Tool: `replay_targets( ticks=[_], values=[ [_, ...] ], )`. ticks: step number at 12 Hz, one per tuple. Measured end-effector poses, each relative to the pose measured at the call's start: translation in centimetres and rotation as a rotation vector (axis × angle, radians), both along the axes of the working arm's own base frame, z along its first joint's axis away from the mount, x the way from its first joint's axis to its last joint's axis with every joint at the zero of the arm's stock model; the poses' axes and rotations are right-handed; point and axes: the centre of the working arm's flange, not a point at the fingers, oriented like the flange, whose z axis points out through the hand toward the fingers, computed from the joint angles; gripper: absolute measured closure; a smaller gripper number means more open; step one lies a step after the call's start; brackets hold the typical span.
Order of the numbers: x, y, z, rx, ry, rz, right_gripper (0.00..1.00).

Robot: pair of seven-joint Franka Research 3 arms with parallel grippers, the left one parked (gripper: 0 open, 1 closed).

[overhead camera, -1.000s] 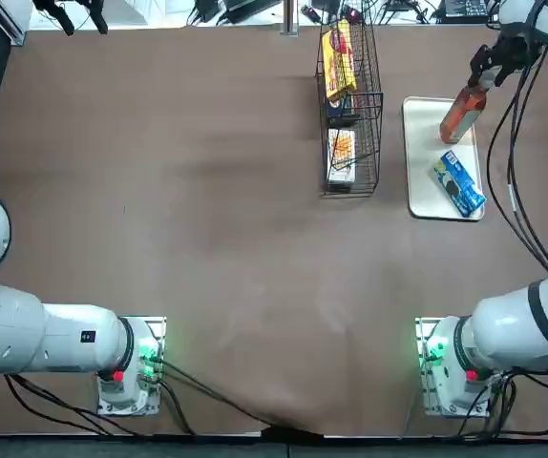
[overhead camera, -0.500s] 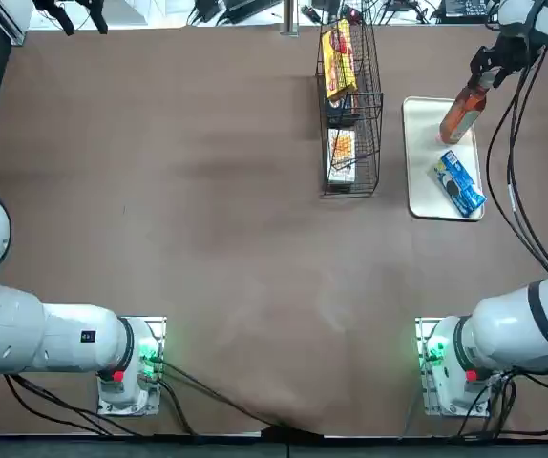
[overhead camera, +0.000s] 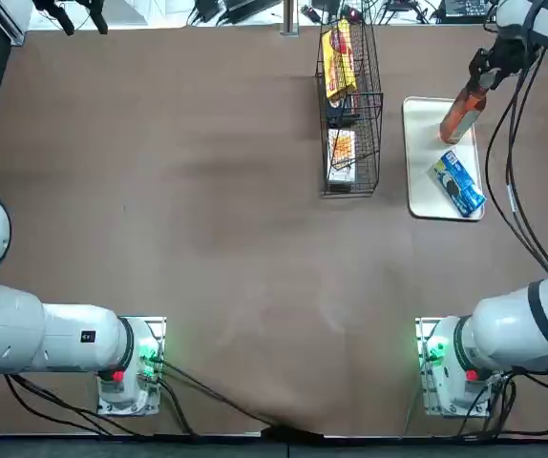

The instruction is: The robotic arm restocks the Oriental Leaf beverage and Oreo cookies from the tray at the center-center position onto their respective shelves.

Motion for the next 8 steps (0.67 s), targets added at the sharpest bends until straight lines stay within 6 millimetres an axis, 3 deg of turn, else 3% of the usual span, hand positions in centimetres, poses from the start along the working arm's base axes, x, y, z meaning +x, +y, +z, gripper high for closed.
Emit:
replay_targets(
  ticks=[8],
  values=[
    [-0.03,0.03,-0.77,0.002,0.012,0.0,0.25]
  ],
)
